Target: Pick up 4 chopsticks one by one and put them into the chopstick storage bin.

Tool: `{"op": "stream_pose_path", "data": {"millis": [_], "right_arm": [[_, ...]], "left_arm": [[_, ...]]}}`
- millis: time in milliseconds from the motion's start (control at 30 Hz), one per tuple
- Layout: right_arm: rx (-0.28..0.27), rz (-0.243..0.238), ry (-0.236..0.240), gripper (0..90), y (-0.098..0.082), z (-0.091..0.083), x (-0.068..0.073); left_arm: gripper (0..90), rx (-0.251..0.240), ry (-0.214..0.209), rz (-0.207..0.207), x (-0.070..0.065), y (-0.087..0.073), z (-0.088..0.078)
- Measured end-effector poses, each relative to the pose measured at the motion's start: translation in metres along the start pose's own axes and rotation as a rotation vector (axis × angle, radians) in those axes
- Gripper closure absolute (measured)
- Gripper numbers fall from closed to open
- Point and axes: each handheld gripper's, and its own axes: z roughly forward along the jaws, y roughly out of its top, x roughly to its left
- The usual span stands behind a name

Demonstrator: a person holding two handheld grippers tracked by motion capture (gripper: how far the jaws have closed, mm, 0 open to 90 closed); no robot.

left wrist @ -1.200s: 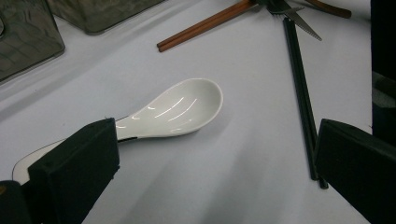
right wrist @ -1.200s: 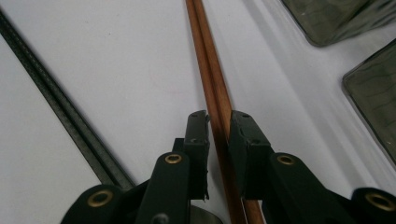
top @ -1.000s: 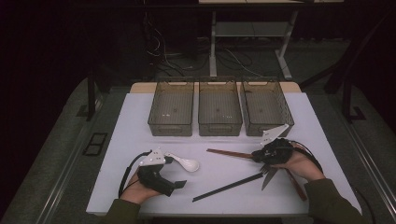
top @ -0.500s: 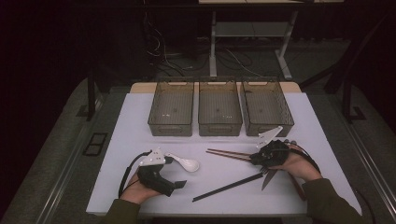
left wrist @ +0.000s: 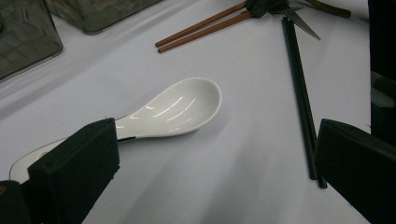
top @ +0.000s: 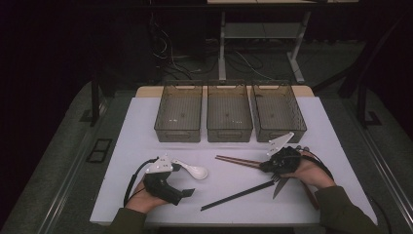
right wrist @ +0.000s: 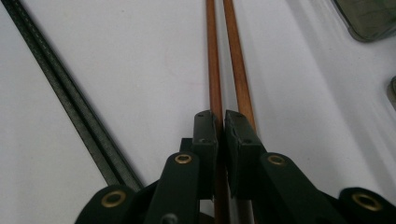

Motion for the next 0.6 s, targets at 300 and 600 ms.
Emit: {"op": "stream_pose_path", "data": {"millis": [300,600], "right_arm": [[0.006,-0.009,0.002,83.8,0.0006,-0.0005,0.0006],[-0.005,0.012,0.011,83.8,0.0012,-0.0053,0.0016]], "left_arm": [[0.0,-0.001,0.000,0.000,0.0001,-0.0001,-0.0002],[0.0,-0.001,0.000,0.000,0.0000,0.0000,-0.0002]]}}
